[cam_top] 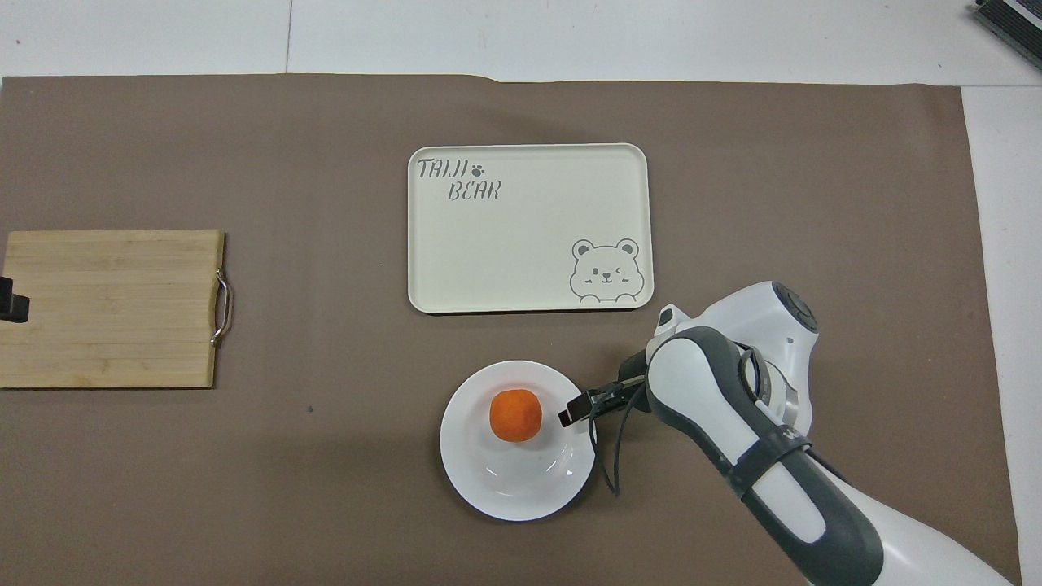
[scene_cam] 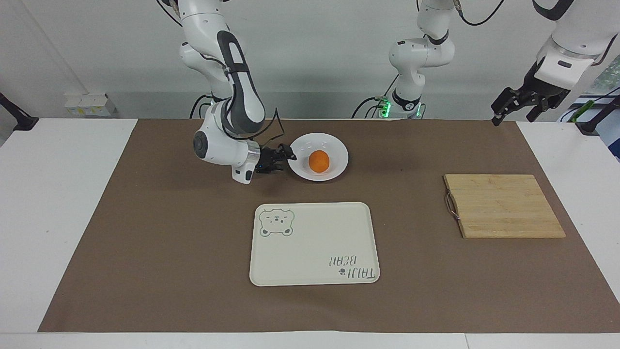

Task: Place orange and plate with both arms
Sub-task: 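Grasp the white plate rim with the right gripper, then slide the plate with the right gripper onto the bear tray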

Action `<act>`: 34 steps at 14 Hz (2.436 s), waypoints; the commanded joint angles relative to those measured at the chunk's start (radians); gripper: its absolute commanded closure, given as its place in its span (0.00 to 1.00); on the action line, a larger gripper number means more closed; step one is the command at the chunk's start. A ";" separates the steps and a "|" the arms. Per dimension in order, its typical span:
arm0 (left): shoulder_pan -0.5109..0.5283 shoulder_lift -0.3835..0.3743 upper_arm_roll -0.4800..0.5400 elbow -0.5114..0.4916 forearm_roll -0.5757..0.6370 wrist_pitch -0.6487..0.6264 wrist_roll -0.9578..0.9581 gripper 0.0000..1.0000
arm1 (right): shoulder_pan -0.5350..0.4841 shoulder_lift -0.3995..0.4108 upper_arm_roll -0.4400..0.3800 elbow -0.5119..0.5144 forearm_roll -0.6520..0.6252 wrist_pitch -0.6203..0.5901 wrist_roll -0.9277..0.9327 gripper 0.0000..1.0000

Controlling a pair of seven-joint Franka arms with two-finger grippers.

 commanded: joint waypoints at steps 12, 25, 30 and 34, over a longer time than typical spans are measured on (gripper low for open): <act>0.003 -0.021 -0.009 -0.031 0.007 0.005 0.015 0.00 | -0.005 0.000 -0.001 -0.004 0.126 -0.073 0.021 1.00; 0.004 -0.021 -0.003 -0.031 0.007 0.002 0.013 0.00 | -0.083 0.148 -0.004 0.298 0.251 -0.087 0.050 1.00; 0.004 -0.021 -0.003 -0.031 0.007 0.002 0.015 0.00 | -0.096 0.227 -0.004 0.435 0.281 0.037 0.191 1.00; 0.004 -0.021 -0.003 -0.031 0.007 0.002 0.013 0.00 | -0.109 0.343 -0.003 0.547 0.349 0.092 0.214 1.00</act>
